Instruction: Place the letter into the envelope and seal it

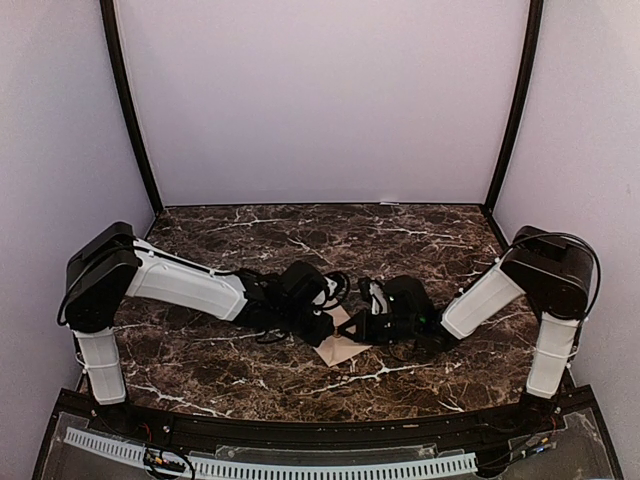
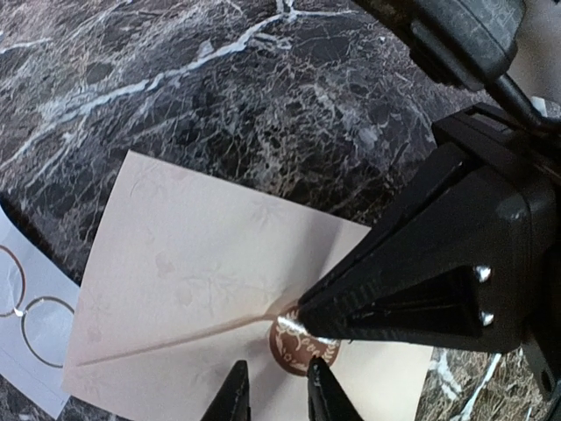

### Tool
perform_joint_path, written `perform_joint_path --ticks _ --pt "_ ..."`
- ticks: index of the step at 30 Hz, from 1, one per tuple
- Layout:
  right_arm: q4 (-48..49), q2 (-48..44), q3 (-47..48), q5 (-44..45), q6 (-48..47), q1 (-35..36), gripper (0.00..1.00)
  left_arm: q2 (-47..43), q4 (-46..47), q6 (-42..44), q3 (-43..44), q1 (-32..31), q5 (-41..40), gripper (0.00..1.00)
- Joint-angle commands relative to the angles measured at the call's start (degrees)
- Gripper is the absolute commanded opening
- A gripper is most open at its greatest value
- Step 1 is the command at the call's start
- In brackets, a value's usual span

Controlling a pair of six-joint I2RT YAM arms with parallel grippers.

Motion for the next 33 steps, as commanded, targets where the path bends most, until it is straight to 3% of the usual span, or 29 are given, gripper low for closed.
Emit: perform_joint_path --ticks 1,15,30,33 --pt "1.87 0.99 1.23 -0.49 -0.35 -0.47 0.00 1.27 1.25 0.19 2.35 0.12 -1.04 0.22" --pt "1.82 1.57 1.59 -0.70 -0.27 -0.43 0.00 4.35 1.26 0.13 4.02 0.12 -2.52 0.04" --pt "1.33 1.07 1.91 -0.79 0.01 -0.43 0.00 6.33 -2.57 -0.26 2.14 0.12 -2.35 0.00" --pt "-0.07 -0.54 1.77 0.26 -0.46 -0.43 0.06 6.41 -3.46 0.03 1.41 0.12 -2.88 0.00"
